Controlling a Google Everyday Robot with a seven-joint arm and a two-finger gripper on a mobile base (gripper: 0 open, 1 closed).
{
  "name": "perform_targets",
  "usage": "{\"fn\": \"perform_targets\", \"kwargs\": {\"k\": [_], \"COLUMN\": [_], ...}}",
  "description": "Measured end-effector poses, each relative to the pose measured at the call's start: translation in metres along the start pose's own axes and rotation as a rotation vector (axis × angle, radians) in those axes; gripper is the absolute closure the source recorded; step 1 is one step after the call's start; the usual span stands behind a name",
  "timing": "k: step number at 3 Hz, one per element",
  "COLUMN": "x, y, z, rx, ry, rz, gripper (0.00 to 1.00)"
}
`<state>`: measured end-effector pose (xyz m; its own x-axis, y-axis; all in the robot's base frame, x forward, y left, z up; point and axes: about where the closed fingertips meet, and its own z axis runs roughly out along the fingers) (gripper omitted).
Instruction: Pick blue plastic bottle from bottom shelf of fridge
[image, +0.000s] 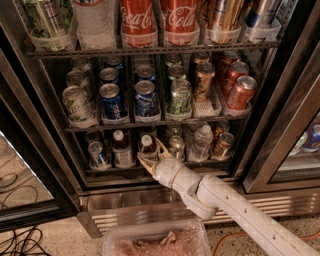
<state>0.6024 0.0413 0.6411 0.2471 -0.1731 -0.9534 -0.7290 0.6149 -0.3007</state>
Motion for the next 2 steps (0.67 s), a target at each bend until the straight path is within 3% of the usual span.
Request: {"fn": "perform_targets", "kwargs": {"k": [2], "x": [-0.0109], "y": [0.0023], "z": [-0.0022], "rx": [-0.043], "ry": [-0.009], "rz": [0.02], "gripper": [1.0]}}
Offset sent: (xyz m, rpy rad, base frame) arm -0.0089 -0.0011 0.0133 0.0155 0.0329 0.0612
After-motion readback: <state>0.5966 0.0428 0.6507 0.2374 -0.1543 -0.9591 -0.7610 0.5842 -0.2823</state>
